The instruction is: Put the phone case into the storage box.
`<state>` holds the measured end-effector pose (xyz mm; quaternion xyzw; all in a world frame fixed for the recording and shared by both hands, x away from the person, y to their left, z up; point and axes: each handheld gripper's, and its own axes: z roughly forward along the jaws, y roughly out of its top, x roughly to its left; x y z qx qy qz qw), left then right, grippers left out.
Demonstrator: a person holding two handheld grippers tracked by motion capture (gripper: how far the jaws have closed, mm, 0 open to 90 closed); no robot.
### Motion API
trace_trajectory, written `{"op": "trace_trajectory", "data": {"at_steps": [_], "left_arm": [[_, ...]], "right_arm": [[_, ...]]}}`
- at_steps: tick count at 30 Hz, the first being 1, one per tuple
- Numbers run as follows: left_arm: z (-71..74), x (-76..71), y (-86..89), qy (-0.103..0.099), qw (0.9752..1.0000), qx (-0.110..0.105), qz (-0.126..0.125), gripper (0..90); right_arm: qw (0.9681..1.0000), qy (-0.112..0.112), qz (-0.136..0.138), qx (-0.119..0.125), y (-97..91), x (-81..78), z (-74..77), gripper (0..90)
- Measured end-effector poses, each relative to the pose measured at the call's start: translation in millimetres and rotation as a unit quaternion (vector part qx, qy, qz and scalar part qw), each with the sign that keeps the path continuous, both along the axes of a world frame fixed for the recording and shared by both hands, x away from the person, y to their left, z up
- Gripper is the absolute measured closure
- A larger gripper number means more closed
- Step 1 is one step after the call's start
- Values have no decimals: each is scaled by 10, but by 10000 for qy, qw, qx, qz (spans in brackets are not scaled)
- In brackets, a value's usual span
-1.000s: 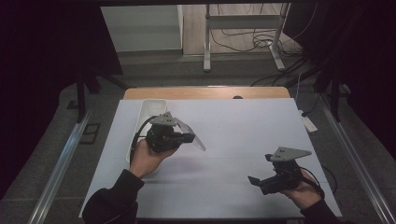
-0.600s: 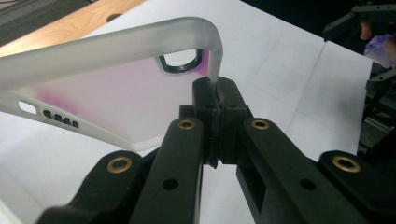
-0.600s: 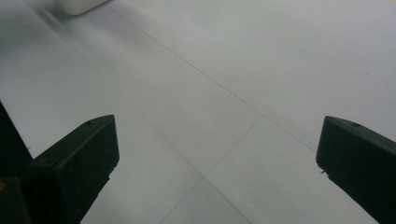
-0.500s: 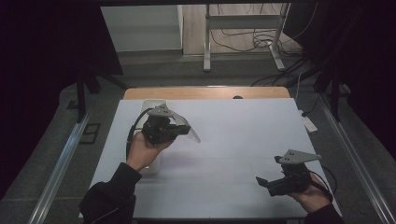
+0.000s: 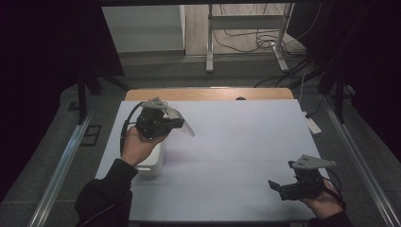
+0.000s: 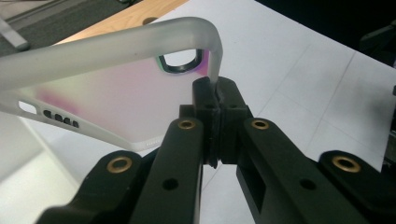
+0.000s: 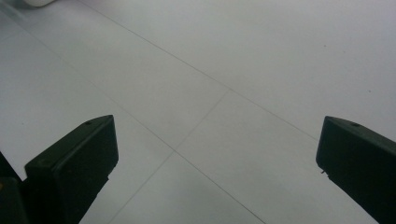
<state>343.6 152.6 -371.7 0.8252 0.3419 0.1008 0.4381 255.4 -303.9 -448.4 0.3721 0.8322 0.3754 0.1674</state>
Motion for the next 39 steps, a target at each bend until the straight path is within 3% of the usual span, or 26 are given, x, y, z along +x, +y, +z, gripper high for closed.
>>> {"op": "trace_trajectory", "data": {"at_steps": [18,39], "left_arm": [[62,80,307,75,9985,35,539,887],[78,193,587,170,9939,159,1074,886]], "right_arm": [[9992,76,-391,-65,-192,-147,-19,0],[9981,36,-620,0,-268,-207,-2,0]]}}
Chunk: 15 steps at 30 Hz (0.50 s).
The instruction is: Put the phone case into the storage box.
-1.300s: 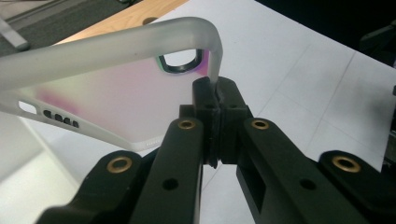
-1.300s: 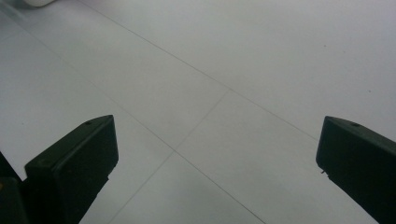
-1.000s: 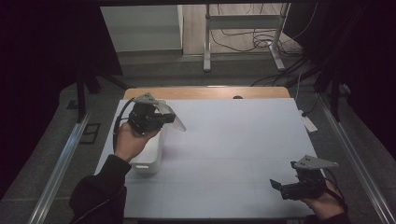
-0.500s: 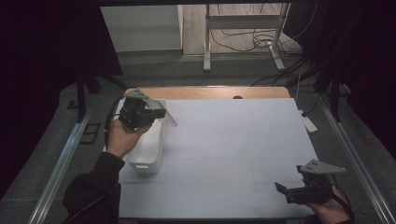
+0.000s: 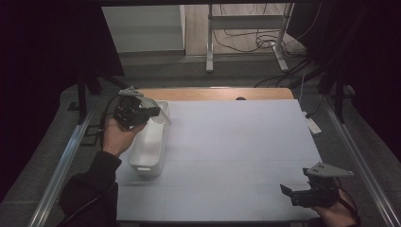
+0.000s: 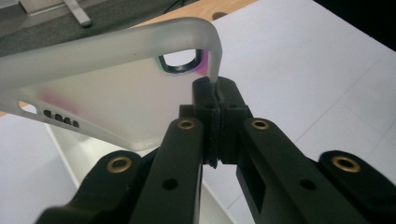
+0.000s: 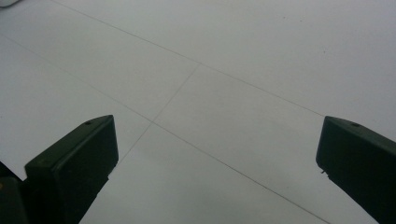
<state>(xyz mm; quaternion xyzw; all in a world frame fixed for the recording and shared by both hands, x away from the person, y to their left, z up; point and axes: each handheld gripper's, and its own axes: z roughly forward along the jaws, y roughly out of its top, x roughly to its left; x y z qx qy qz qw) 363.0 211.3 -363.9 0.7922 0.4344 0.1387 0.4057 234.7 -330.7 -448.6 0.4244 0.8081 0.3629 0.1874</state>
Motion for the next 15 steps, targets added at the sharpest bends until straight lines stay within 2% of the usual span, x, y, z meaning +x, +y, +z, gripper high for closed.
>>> {"op": "trace_trajectory", "data": {"at_steps": [15], "left_arm": [[-37,151,94,112,9993,125,335,886]], "right_arm": [[10000,-54,-16,7,-31,-42,12,0]]}}
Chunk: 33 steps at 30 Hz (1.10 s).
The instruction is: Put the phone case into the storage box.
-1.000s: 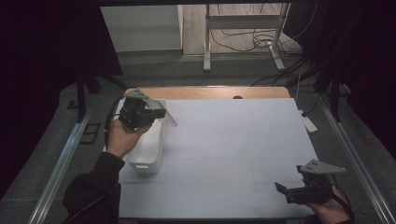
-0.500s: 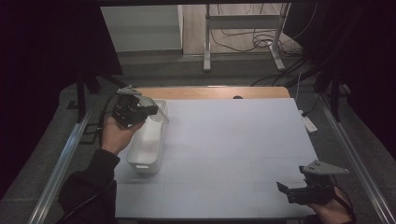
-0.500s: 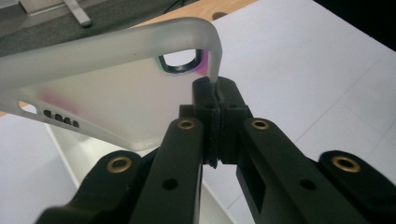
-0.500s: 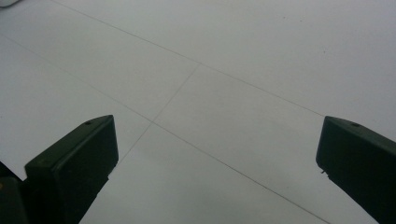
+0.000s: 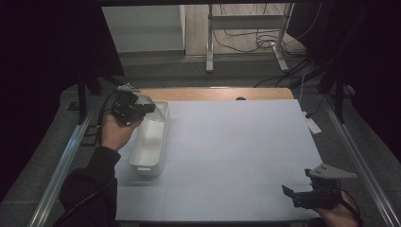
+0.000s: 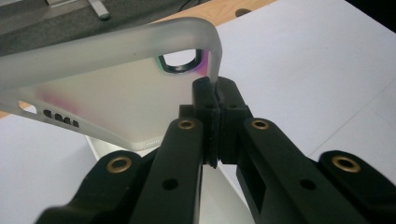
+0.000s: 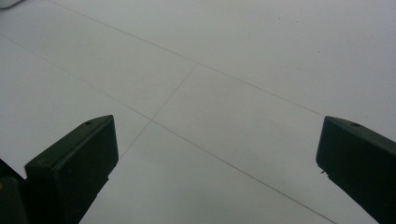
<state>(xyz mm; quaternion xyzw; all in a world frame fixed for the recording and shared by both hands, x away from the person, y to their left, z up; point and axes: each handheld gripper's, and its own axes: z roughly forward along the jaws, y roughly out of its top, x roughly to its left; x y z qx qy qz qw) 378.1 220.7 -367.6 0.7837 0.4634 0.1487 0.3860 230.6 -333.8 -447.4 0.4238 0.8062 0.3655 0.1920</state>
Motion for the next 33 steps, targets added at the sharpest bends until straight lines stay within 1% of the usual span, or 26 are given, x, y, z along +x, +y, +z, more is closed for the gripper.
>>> {"op": "trace_trajectory", "data": {"at_steps": [3,12,15,19,25,33], "left_arm": [[-16,42,-4,7,9999,103,40,886],[-56,133,-29,63,9997,196,92,886],[-74,170,-32,85,9996,237,145,886],[-95,215,-22,120,9992,330,215,886],[-128,283,-11,187,9987,386,287,886],[-172,381,-65,230,9977,554,328,886]], "right_arm": [[10000,3,9,-32,3,0,0,0],[10000,-17,17,-31,4,-3,-1,0],[10000,-17,15,-24,6,-4,-1,0],[10000,-11,28,-30,8,-3,-3,0],[10000,10,46,-47,10,-2,-3,0],[10000,14,71,-61,14,0,-7,0]]}}
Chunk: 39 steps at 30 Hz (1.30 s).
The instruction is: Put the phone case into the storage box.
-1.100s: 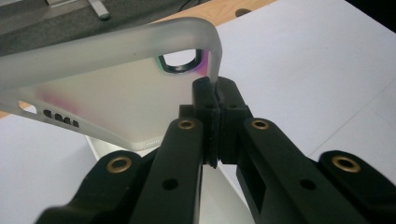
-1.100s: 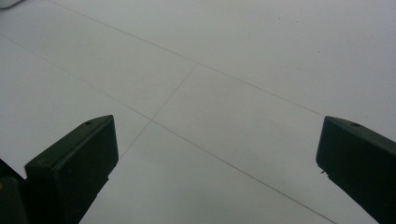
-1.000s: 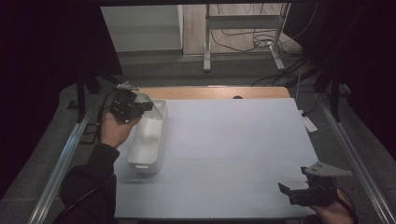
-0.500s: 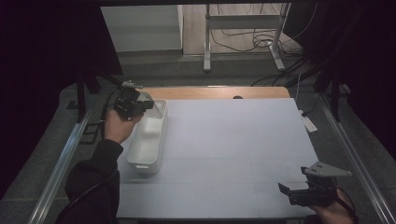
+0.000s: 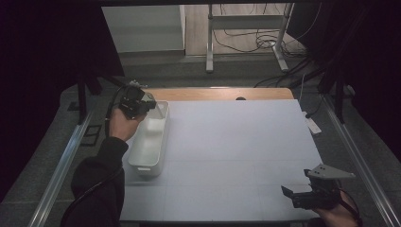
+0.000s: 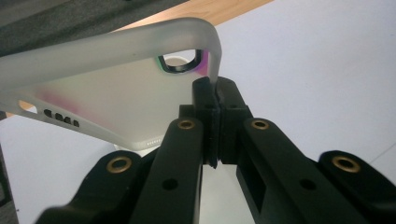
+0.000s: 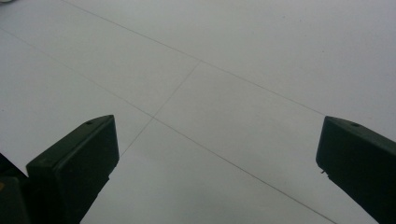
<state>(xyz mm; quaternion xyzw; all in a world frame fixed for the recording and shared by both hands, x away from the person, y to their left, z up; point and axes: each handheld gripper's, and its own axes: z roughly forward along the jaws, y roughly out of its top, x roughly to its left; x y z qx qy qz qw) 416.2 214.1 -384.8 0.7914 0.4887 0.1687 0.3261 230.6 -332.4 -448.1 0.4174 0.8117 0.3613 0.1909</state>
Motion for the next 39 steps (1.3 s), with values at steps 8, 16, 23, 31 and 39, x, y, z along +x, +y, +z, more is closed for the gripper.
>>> {"op": "trace_trajectory", "data": {"at_steps": [8,16,23,31,39], "left_arm": [[-94,118,-28,119,9999,83,67,886],[-162,221,-81,239,9997,74,54,886],[-228,301,-131,342,9993,156,68,886],[-336,380,-122,495,9985,149,154,886],[-439,464,-133,639,9977,97,199,885]], "right_arm": [[10000,17,24,-11,6,0,-1,0],[10000,25,62,-55,15,1,-5,0],[9999,34,80,-81,18,-1,-5,0],[9999,27,103,-95,18,-3,-5,0],[9999,34,109,-96,22,-4,-6,0]]}}
